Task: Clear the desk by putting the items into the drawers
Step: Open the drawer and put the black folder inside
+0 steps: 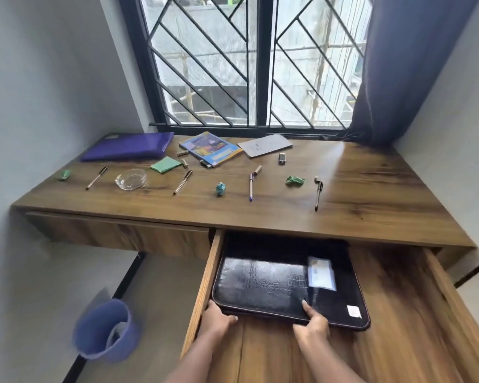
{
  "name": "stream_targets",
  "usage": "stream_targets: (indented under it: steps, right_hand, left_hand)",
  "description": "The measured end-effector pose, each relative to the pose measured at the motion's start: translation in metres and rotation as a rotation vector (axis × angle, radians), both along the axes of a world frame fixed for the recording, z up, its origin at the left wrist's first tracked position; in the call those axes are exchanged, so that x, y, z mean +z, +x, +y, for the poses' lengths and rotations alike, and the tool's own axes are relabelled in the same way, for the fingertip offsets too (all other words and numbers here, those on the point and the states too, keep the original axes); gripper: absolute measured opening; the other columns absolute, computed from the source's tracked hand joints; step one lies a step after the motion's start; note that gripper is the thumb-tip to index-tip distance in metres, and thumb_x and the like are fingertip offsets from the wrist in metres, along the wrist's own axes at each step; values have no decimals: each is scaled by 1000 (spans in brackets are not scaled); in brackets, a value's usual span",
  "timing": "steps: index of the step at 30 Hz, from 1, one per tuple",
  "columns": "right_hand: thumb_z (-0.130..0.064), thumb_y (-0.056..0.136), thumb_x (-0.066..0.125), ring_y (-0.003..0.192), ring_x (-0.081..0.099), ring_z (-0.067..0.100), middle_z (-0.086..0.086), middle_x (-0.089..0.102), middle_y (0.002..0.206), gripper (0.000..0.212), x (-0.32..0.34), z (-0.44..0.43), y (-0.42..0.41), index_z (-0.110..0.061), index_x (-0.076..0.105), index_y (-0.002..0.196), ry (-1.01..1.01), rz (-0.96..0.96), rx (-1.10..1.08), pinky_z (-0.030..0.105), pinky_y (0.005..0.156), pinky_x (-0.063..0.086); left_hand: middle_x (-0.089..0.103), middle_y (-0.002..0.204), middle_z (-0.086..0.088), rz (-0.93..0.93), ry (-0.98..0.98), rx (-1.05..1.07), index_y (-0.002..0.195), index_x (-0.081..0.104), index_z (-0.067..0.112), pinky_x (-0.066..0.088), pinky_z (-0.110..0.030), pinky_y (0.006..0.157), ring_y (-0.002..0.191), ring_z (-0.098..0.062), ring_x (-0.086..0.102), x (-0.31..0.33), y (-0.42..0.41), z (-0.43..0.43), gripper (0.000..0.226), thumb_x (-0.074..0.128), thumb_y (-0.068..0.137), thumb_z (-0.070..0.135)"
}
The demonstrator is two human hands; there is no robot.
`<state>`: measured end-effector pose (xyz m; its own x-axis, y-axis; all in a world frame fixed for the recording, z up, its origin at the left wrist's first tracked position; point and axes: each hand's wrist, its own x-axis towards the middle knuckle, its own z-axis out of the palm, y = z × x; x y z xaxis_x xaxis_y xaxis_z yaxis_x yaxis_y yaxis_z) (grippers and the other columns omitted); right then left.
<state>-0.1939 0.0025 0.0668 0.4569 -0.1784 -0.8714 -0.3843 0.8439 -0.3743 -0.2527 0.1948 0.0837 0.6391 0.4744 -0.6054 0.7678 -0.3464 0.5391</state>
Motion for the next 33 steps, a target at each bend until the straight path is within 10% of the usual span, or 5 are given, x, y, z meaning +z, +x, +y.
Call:
stream_targets:
  steps: [3,14,22,28,33]
  right_hand:
    - [4,45,75,95,63,26,5,63,118,40,-12,0,0,-8,65,81,-65,-2,190,48,85,51]
    - [-52,78,68,33,53,24,14,56,44,57,-5,-5,-14,4,55,76,-650,153,679,24,37,42]
    - [-87,68,28,65,69,28,13,71,74,93,-21,-6,-10,-3,64,87,-979,213,980,33,65,56]
    - [-39,99,39,107,59,36,24,64,112,51,17,23,-19,5,63,107,-1162,223,979,38,85,44]
    - [-32,98,39,103,61,37,21,65,109,40,21,54,-16,-1,63,103,-1223,-20,1142,37,83,47]
  left_hand:
    - [61,122,-10,44,123,31,117,55,4,48,-29,88,113,-27,61,-3,1,-9,48,74,80,29]
    - [68,100,-12,52,205,139,96,65,3,54,-35,74,91,-29,67,-10,1,-17,38,67,84,39]
    - [55,128,-8,84,209,28,133,51,9,50,-24,85,104,-18,63,-13,-10,-19,46,64,89,19]
    - [27,151,-18,174,167,-154,152,0,20,46,-23,90,92,-11,62,-10,-15,-14,94,67,86,18]
    - [55,128,-7,295,230,-245,152,4,12,52,-27,85,94,-12,62,-5,-13,-15,89,65,88,22]
